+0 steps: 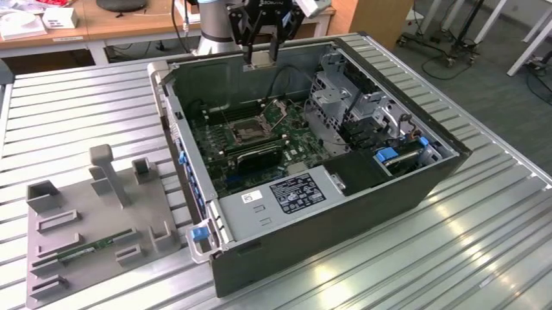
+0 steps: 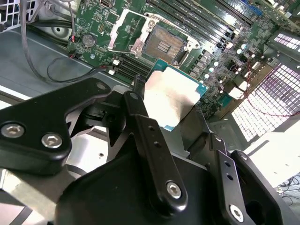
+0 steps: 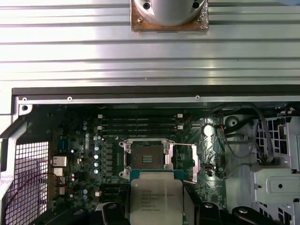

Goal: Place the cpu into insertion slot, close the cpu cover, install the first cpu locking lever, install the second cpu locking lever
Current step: 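Place the cpu into insertion slot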

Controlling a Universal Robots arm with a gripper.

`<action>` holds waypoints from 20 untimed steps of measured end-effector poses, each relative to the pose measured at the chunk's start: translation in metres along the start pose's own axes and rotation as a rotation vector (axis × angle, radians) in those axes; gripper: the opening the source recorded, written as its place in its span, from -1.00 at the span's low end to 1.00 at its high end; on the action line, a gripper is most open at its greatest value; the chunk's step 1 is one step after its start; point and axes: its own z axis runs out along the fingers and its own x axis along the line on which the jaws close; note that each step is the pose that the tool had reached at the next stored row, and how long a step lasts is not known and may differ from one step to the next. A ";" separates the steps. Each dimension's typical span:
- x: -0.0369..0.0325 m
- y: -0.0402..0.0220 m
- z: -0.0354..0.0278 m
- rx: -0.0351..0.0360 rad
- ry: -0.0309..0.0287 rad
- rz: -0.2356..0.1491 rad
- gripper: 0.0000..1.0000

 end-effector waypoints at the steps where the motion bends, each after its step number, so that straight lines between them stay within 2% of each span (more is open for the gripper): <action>1: 0.0000 -0.0001 0.0000 0.0001 0.0001 0.000 0.08; 20: -0.0001 -0.0014 0.0070 0.0003 0.0001 0.000 0.08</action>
